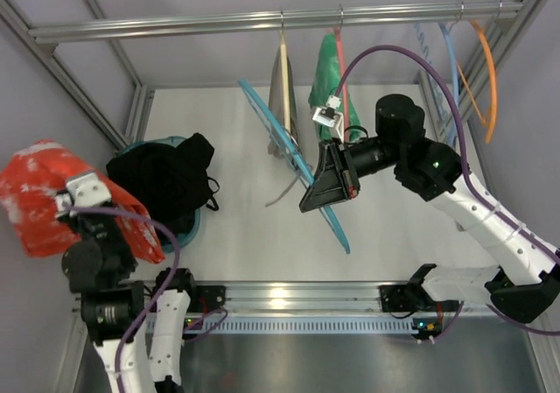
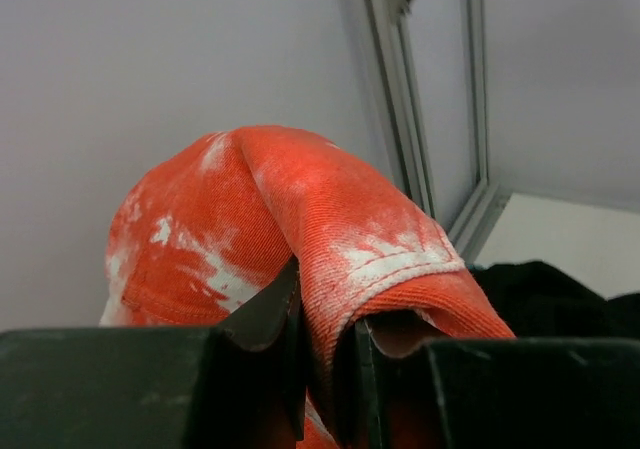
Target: Remove the trousers from the hanger
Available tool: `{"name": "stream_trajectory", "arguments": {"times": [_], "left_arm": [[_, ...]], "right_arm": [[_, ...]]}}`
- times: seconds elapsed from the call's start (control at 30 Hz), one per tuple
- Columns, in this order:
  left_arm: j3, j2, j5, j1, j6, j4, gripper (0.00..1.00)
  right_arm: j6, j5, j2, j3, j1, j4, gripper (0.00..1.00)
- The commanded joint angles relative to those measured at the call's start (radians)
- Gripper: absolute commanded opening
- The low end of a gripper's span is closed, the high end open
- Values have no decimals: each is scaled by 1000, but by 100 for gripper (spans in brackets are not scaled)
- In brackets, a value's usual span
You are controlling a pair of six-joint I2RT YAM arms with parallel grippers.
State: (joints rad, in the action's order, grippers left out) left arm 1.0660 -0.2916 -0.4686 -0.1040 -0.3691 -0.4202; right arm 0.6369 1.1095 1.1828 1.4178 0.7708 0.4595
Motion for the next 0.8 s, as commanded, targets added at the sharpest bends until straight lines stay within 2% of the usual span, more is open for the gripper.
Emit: {"name": "stream_trajectory", "arguments": {"times": [0.0, 0.07, 0.2, 0.23, 0.27, 0.3, 0.37, 0.4, 0.47, 0.57, 0.6, 0.67, 0.7, 0.77], "left_arm": [[-124, -78, 117, -5, -47, 190, 0], [-179, -125, 149, -5, -28, 256, 0], [-279, -335, 264, -5, 59, 311, 0], [-288, -377, 280, -5, 87, 316, 4], [-308, -417, 318, -5, 110, 316, 8], [-313, -501, 320, -5, 128, 316, 21], [-322, -575, 329, -5, 166, 296, 35], [-321, -630, 340, -5, 173, 281, 48], [-313, -658, 369, -5, 190, 242, 60], [-293, -617, 519, -6, 199, 157, 85], [-273, -566, 610, -6, 193, 106, 96], [-241, -470, 691, -5, 177, 42, 98], [-201, -430, 773, -5, 171, -3, 98], [-179, -301, 858, -5, 171, -8, 98]], "right_arm": [[-14, 55, 15, 55, 15, -61, 0], [-20, 58, 23, 70, 15, -47, 0], [-34, 61, 31, 81, 13, -32, 0], [-37, 61, 32, 87, 13, -30, 0], [-39, 59, 38, 87, 12, -25, 0], [-43, 56, 40, 89, 10, -16, 0], [-43, 49, 40, 86, -1, -13, 0], [-43, 46, 40, 81, -5, -13, 0], [-43, 42, 38, 66, -22, -13, 0], [-25, 56, 43, 56, -30, -31, 0], [-23, 61, 41, 56, -31, -35, 0], [4, 73, 47, 52, -31, -61, 0], [12, 78, 47, 49, -30, -80, 0], [23, 87, 52, 44, -31, -94, 0]]}}
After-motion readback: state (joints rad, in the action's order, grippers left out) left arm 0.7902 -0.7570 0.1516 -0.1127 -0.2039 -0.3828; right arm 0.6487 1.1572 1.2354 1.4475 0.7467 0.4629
